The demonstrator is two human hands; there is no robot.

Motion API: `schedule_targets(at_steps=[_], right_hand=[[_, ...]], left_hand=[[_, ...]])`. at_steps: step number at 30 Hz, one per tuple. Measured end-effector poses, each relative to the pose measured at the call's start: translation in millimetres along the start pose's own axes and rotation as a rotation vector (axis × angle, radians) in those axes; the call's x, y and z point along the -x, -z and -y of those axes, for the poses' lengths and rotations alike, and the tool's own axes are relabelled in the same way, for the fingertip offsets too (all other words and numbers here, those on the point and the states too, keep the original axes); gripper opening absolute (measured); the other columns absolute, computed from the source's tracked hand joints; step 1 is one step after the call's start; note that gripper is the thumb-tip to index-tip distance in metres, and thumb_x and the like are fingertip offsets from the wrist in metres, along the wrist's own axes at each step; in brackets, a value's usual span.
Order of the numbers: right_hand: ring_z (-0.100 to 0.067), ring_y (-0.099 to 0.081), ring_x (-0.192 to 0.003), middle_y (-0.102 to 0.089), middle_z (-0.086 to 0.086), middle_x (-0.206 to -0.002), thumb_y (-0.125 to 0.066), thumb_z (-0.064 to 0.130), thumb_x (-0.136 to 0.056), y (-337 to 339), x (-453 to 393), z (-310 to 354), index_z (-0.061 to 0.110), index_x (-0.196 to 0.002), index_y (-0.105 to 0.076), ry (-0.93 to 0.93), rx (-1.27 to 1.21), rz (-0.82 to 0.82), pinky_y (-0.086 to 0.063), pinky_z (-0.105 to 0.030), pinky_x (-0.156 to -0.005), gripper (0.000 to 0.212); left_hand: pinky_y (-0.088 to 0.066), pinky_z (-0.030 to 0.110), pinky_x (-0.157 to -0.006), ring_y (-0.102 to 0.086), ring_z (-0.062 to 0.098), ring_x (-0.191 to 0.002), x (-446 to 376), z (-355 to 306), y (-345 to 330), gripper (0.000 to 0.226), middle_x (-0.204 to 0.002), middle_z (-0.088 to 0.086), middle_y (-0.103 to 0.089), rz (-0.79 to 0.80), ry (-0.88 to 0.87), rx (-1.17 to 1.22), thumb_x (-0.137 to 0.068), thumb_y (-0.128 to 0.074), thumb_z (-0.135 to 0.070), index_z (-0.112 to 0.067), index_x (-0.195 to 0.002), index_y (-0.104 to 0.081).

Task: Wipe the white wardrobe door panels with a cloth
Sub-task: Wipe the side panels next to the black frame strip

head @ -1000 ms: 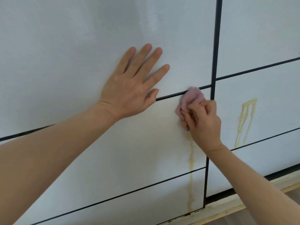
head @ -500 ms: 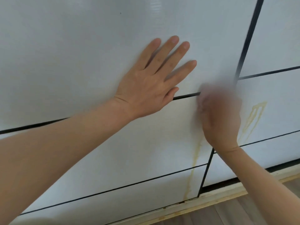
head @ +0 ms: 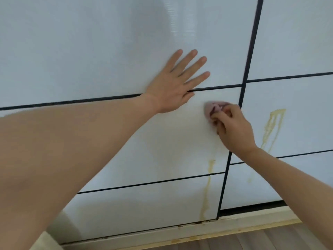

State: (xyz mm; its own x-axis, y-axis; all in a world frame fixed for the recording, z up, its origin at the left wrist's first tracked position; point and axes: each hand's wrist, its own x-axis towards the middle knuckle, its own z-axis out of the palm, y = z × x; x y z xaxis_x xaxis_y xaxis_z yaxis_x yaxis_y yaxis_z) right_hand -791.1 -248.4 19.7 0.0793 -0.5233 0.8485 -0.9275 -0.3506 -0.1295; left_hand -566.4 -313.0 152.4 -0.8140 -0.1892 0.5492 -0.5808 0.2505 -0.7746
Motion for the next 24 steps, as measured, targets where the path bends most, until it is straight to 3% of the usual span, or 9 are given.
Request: schedule_targets(at_steps=[3,6,8,11,14,16,17,21,24], right_hand=[[-0.026,-0.058,-0.107,-0.051,-0.007,-0.113,-0.063,0.010,-0.093,12,-42,0,0.016,-0.100,-0.070,-0.074,-0.041,-0.210,-0.044,-0.030,-0.064,0.012],[-0.028,-0.056,-0.102,-0.049,-0.008,-0.112,-0.072,0.005,-0.084,-14,-12,-13,0.014,-0.097,-0.068,-0.128,-0.054,-0.247,-0.044,-0.030,-0.060,0.016],[-0.030,-0.055,-0.093,-0.045,-0.006,-0.108,-0.072,0.003,-0.079,-46,46,-22,0.013,-0.095,-0.065,-0.116,-0.065,-0.163,-0.040,-0.027,-0.054,0.020],[-0.032,-0.062,-0.082,-0.045,-0.005,-0.103,-0.078,-0.002,-0.073,-82,133,-33,0.015,-0.091,-0.063,0.047,-0.058,0.123,-0.042,-0.024,-0.042,0.029],[-0.029,-0.062,-0.079,-0.047,-0.005,-0.101,-0.083,-0.007,-0.068,-82,141,-43,0.015,-0.089,-0.070,0.112,-0.070,0.258,-0.050,-0.031,-0.038,0.032],[-0.027,-0.059,-0.083,-0.049,-0.004,-0.102,-0.067,0.004,-0.083,-67,101,-38,0.016,-0.090,-0.073,0.124,-0.091,0.126,-0.052,-0.034,-0.043,0.015],[-0.026,-0.058,-0.086,-0.050,-0.005,-0.104,-0.060,0.010,-0.086,-56,70,-33,0.016,-0.092,-0.074,0.093,-0.110,0.015,-0.052,-0.033,-0.049,0.016],[-0.026,-0.058,-0.090,-0.048,-0.007,-0.107,-0.063,0.009,-0.092,-13,-35,-13,0.017,-0.106,-0.068,-0.066,-0.202,-0.337,-0.046,-0.029,-0.065,0.017],[-0.027,-0.054,-0.097,-0.046,-0.005,-0.110,-0.068,0.007,-0.089,-29,-10,-16,0.022,-0.104,-0.062,-0.025,-0.169,-0.315,-0.046,-0.031,-0.069,0.022]], left_hand=[[-0.006,0.061,-0.122,-0.013,0.042,-0.152,1,5,-7,0.063,-0.167,0.014,-0.014,-0.024,-0.020,0.012,-0.105,-0.031,-0.048,-0.022,-0.161,-0.017],[-0.014,0.063,-0.121,-0.018,0.043,-0.151,3,6,-8,0.066,-0.166,0.015,-0.020,-0.056,-0.010,0.012,-0.104,-0.033,-0.053,-0.020,-0.160,-0.022],[-0.017,0.064,-0.120,-0.020,0.043,-0.151,6,8,-14,0.068,-0.164,0.015,-0.023,-0.088,-0.014,0.014,-0.102,-0.035,-0.055,-0.020,-0.159,-0.026],[-0.021,0.064,-0.118,-0.024,0.043,-0.149,9,7,-21,0.069,-0.163,0.015,-0.027,-0.128,-0.005,0.014,-0.101,-0.038,-0.057,-0.019,-0.158,-0.030],[-0.021,0.064,-0.118,-0.025,0.044,-0.149,11,11,-19,0.069,-0.163,0.015,-0.028,-0.137,-0.002,0.014,-0.100,-0.039,-0.057,-0.019,-0.158,-0.031],[-0.020,0.064,-0.119,-0.025,0.043,-0.149,13,11,-18,0.069,-0.163,0.015,-0.027,-0.132,-0.007,0.006,-0.100,-0.039,-0.056,-0.019,-0.158,-0.031],[-0.020,0.064,-0.119,-0.024,0.043,-0.149,13,11,-19,0.069,-0.163,0.015,-0.027,-0.131,-0.008,-0.003,-0.100,-0.039,-0.056,-0.019,-0.158,-0.030],[-0.020,0.063,-0.119,-0.024,0.043,-0.149,14,12,-18,0.068,-0.163,0.016,-0.027,-0.131,0.005,-0.017,-0.101,-0.038,-0.055,-0.020,-0.158,-0.030],[-0.021,0.064,-0.119,-0.025,0.043,-0.149,14,11,-18,0.067,-0.163,0.016,-0.027,-0.123,0.001,-0.012,-0.101,-0.038,-0.055,-0.019,-0.158,-0.030]])
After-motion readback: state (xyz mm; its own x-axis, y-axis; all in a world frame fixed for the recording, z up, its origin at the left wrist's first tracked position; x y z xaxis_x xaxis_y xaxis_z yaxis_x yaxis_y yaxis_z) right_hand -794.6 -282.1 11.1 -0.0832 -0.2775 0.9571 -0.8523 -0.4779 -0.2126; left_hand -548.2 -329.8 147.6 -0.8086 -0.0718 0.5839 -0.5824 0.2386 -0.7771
